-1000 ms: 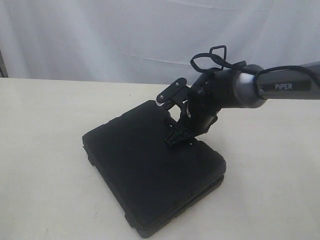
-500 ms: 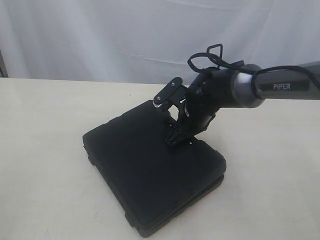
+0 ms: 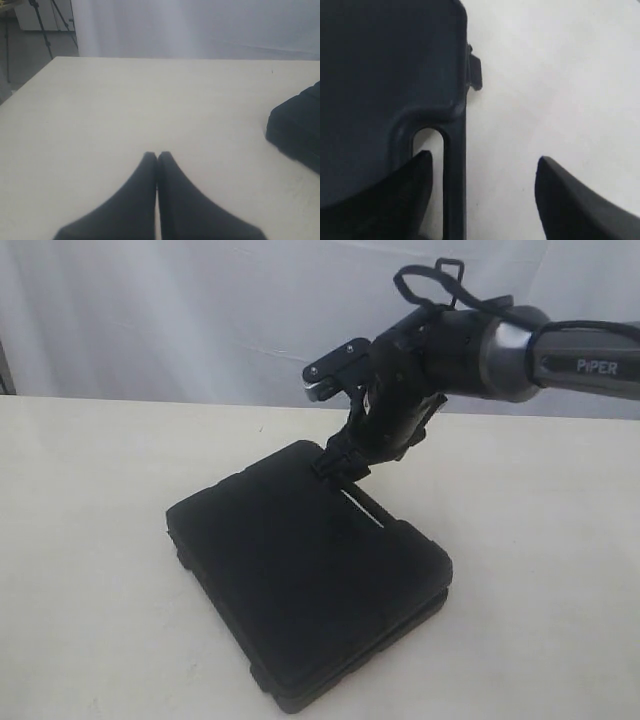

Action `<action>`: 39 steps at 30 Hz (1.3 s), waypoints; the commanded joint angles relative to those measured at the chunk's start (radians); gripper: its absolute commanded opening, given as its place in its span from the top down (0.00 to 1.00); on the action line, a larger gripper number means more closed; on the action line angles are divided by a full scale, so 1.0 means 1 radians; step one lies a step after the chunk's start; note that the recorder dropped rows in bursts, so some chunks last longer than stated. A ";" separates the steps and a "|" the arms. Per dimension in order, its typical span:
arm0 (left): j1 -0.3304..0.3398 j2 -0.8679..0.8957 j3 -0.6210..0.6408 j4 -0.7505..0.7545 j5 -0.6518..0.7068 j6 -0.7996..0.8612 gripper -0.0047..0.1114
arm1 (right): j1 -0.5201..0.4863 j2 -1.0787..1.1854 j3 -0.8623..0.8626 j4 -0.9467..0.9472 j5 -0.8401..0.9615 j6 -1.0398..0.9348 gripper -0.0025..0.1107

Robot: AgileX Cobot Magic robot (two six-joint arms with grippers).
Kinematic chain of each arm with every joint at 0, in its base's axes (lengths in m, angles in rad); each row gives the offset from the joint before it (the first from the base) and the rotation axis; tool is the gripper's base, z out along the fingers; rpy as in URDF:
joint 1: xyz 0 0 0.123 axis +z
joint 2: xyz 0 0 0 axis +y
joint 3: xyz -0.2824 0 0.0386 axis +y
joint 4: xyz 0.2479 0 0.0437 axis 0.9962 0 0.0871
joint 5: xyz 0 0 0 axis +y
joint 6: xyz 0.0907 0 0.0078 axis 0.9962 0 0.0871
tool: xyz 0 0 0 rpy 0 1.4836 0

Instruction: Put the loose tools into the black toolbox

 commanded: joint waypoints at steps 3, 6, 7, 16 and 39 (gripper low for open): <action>-0.005 -0.001 0.003 -0.010 -0.010 -0.002 0.96 | -0.005 -0.019 -0.026 0.034 0.080 -0.020 0.47; -0.005 -0.001 0.003 -0.010 -0.010 -0.002 0.96 | -0.005 -0.020 -0.026 0.034 0.129 -0.031 0.47; -0.005 -0.001 0.003 -0.010 -0.010 -0.002 0.96 | -0.005 -0.020 -0.026 0.034 0.152 -0.037 0.47; -0.005 -0.001 0.003 -0.010 -0.010 -0.002 0.96 | -0.005 -0.069 -0.026 0.042 0.302 -0.071 0.70; -0.005 -0.001 0.003 -0.010 -0.010 -0.002 0.96 | 0.363 -1.103 0.640 0.217 0.134 0.082 0.98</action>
